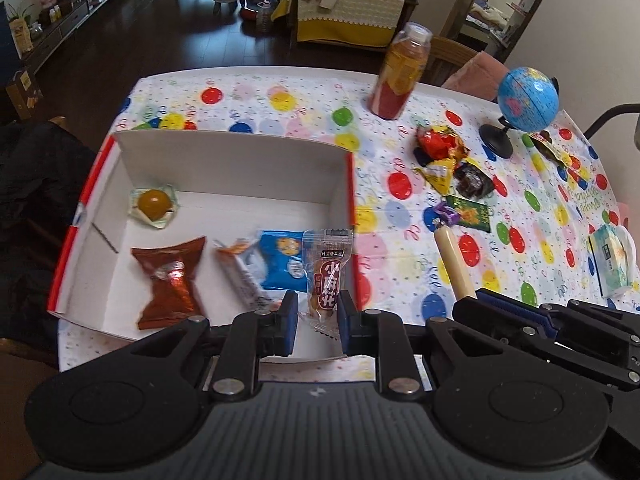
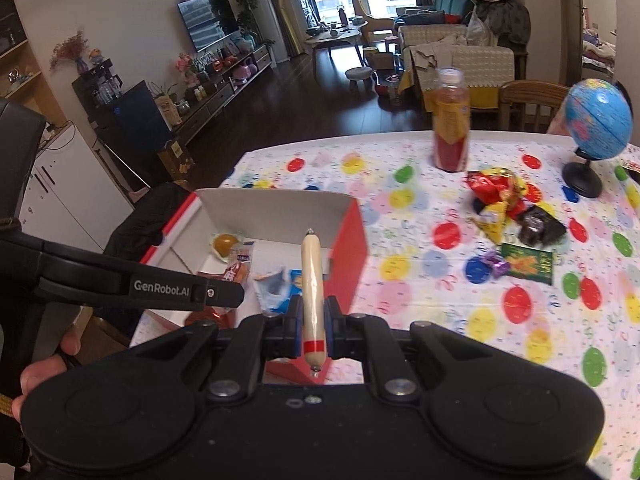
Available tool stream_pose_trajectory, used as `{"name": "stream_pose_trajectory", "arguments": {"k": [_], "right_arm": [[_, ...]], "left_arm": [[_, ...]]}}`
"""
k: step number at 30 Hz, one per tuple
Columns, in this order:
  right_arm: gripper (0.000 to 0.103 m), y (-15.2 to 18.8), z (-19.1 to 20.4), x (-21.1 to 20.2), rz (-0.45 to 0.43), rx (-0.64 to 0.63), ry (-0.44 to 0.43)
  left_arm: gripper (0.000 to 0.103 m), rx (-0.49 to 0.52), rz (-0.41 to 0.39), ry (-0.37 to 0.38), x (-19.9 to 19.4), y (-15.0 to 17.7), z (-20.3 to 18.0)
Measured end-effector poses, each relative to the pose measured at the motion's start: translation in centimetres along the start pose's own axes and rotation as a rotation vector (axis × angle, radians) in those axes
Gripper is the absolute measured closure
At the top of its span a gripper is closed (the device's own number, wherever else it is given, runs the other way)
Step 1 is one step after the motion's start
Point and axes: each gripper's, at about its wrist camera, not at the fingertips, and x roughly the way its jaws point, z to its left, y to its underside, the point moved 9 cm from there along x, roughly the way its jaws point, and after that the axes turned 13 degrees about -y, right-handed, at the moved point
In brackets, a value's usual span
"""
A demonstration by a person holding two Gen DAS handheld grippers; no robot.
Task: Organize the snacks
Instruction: 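Carry the wrapped candy and candy stick into the shoebox with both grippers, then open both grippers to drop the wrapped candy and candy stick in the box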
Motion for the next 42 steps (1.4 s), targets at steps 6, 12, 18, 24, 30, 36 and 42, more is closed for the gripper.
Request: {"name": "stream_pose_trajectory", "arguments": {"k": [6, 12, 18, 24, 30, 36, 42], "right_arm": [[0.094, -0.4, 2.5, 2.8, 0.007, 0.001, -0.004], [0.094, -0.4, 4.2, 6.3, 0.031, 0.003, 0.003], [0.094, 0.0, 4.2, 10.0, 0.076, 0.003, 0.036], [0.094, 0.5, 3.1, 13.5, 0.13, -0.013, 0.079], [0.094, 1.1, 1.6, 16.0, 0.177, 0.01, 0.11], [0.094, 1.7, 0.7, 17.4, 0.212, 0.008, 0.13], [0.092, 2.2, 0.5, 17.9, 0.24, -0.004, 0.124]], "left_arm": [[0.083, -0.018, -0.008, -0.027, 0.4, -0.4, 4.7], [0.083, -0.035, 0.009, -0.074, 2.2, -0.8, 9.3], [0.083, -0.045, 0.056, -0.118, 5.2, -1.0, 13.0], [0.083, -0.011, 0.1, -0.166, 8.5, -1.0, 14.4], [0.083, 0.023, 0.161, -0.2, 11.1, -0.7, 14.7], [0.083, 0.062, 0.215, -0.225, 12.8, -0.2, 14.0], [0.083, 0.053, 0.276, -0.251, 14.0, 0.5, 14.1]]}}
